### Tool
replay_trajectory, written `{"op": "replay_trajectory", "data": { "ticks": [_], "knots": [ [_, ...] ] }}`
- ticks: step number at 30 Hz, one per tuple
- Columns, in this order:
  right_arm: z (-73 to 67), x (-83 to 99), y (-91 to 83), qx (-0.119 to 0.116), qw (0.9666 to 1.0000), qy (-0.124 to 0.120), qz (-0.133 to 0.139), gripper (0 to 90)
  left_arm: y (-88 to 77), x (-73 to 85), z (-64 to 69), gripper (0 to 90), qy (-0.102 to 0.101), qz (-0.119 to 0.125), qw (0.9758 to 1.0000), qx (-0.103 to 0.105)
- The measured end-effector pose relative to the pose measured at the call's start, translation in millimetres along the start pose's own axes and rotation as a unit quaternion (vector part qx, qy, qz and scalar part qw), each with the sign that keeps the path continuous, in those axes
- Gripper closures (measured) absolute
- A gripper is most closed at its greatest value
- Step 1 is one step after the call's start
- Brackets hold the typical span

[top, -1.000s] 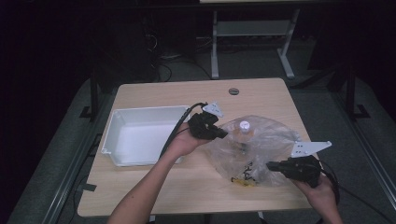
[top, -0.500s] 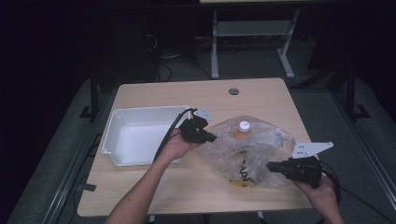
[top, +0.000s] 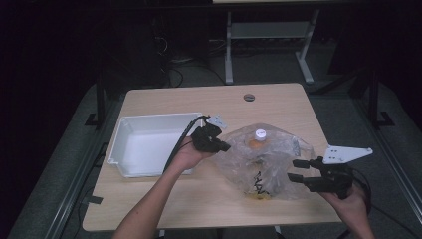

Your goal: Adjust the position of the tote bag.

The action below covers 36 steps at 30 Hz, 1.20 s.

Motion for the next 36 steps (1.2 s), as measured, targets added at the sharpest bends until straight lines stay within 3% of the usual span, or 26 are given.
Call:
{"op": "replay_trajectory", "data": {
  "ticks": [4, 7, 12, 16, 18, 23, 28, 29, 32, 36],
  "knots": [
    [4.5, -12.6, 5.4, 0.006, 0.9999, -0.003, 0.008, 45.8, 0.5, 0.2, -2.1, 89.5, 0.002, 0.000, 1.0000, 0.000],
    [7.3, -20.9, 8.7, 0.005, 0.9998, -0.004, 0.016, 50.6, 1.0, 0.5, -2.4, 89.5, -0.001, -0.001, 1.0000, 0.002],
    [8.4, -33.5, 15.3, -0.007, 0.9993, -0.020, 0.030, 76.6, 0.5, 1.3, -3.3, 88.4, -0.005, -0.003, 1.0000, 0.004],
    [6.3, -38.3, 21.8, -0.013, 0.9993, -0.030, 0.020, 87.0, -4.6, 2.4, -3.7, 75.2, -0.009, -0.006, 0.9999, 0.005],
    [5.4, -40.0, 26.0, -0.015, 0.9992, -0.033, 0.016, 88.2, -8.7, 3.7, -3.6, 65.3, -0.010, -0.003, 0.9999, 0.004],
    [2.9, -44.7, 33.4, -0.018, 0.9990, -0.038, 0.012, 88.6, -25.5, 3.3, -5.6, 54.3, -0.008, 0.011, 0.9999, 0.010],
    [0.6, -49.9, 40.7, -0.022, 0.9988, -0.043, 0.009, 88.8, -36.1, 0.8, -3.5, 48.5, 0.000, 0.018, 0.9997, 0.014],
    [0.5, -51.2, 42.5, -0.023, 0.9987, -0.045, 0.007, 88.8, -41.8, -3.1, 3.3, 47.4, 0.007, 0.027, 0.9993, 0.026],
    [0.1, -53.7, 47.2, -0.025, 0.9986, -0.047, 0.005, 88.9, -42.8, -4.7, 6.1, 46.0, 0.013, 0.029, 0.9991, 0.029],
    [-1.0, -57.1, 52.8, -0.031, 0.9983, -0.049, 0.004, 88.9, -46.9, -13.6, 21.8, 44.9, 0.038, 0.043, 0.9975, 0.040]
  ]
}}
Point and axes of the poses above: each handheld gripper's, and its own axes: y roughly forward along the jaws, x roughly out of its underside, z roughly to its right, the point moved 2 cm from there along y, roughly forward along the jaws, and after that the axes turned 10 degrees about -x, right-handed, at the moved point
